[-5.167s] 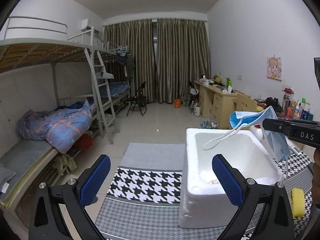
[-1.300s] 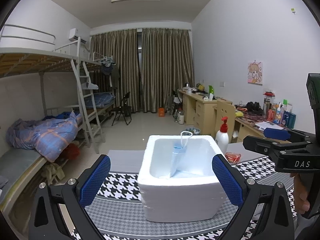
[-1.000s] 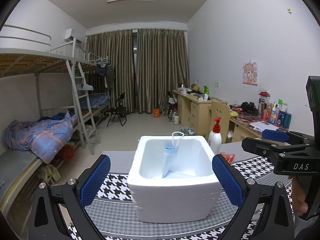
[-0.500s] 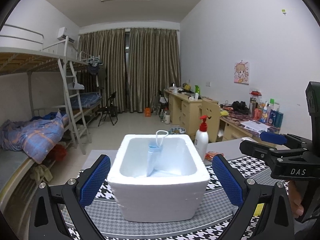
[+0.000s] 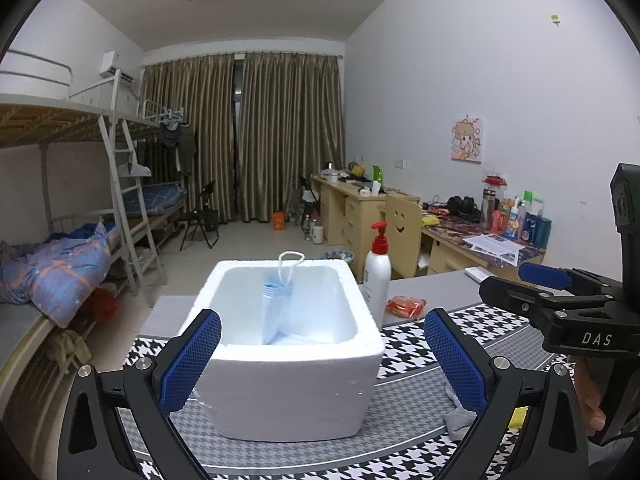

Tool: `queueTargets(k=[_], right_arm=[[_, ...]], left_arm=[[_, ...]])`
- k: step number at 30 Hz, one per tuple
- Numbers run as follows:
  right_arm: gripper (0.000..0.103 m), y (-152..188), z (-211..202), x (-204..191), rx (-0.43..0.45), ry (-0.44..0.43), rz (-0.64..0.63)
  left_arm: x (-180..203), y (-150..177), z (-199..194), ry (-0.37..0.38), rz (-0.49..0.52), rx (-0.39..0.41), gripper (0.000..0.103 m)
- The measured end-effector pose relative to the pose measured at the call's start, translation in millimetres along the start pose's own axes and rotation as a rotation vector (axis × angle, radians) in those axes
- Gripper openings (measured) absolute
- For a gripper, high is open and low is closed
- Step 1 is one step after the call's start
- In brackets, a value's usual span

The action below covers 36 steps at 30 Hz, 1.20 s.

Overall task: Organize soft objects
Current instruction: 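Move both grippers away from the box toward the grey sock and yellow mesh sleeve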

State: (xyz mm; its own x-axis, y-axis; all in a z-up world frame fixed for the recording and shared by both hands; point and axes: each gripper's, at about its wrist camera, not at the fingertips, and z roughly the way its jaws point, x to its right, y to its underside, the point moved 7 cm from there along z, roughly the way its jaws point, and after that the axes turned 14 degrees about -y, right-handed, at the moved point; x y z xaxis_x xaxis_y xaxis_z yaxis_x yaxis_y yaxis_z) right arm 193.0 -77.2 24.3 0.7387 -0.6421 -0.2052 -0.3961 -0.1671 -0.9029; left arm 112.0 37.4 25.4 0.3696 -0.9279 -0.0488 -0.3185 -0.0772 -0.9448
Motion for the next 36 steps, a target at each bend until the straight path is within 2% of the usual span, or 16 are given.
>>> queueTargets(k=[11, 36], right_arm=[[0.094, 9, -13, 11, 0.015, 0.045, -0.010], [0.094, 30, -38, 52, 0.021, 0.124, 0.069]], left_arm=[[20, 6, 2, 0.045, 0.016, -0.019, 0.102], [58, 20, 5, 0.128, 0.052, -0.034, 0.102]])
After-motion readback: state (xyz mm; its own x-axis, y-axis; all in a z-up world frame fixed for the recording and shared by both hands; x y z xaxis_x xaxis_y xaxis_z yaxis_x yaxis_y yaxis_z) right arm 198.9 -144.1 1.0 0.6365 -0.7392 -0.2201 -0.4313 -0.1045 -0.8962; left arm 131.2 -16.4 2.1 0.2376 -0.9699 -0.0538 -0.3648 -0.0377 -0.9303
